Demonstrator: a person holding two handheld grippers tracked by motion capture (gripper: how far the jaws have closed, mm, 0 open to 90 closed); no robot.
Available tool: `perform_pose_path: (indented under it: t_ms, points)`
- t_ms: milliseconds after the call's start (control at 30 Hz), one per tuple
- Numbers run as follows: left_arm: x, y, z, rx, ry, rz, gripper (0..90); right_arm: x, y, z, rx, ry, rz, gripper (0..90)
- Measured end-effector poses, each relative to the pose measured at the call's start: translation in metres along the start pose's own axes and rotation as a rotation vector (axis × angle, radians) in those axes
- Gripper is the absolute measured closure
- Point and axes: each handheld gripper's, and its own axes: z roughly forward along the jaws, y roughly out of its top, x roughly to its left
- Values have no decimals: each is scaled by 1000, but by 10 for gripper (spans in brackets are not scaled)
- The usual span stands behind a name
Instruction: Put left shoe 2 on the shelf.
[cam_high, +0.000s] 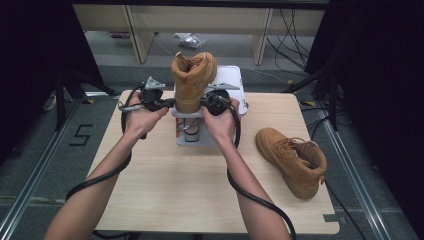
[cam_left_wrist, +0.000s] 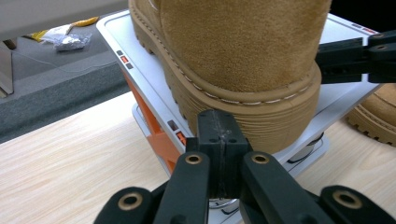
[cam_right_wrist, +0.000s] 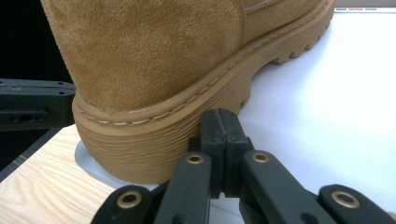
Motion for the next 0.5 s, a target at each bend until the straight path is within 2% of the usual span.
perform_pose_path:
  t_ms: [167, 200, 333, 367, 500]
  points:
    - [-2, 0, 1, -5, -7, 3, 900, -2, 2, 2, 5, -3, 2, 900]
    - [-2, 0, 1, -7, -6, 1, 900, -4, 2, 2, 4, -6, -22, 900]
    - [-4, 1, 2, -15, -12, -2, 900, -3, 3, 3, 13, -9, -9, 900]
    - [-5, 1, 2, -7, -5, 11, 900, -3, 4, 3, 15, -10, -3, 900]
    - [-5, 1, 1, -1, -4, 9, 900, -4, 4, 4, 10, -15, -12, 900]
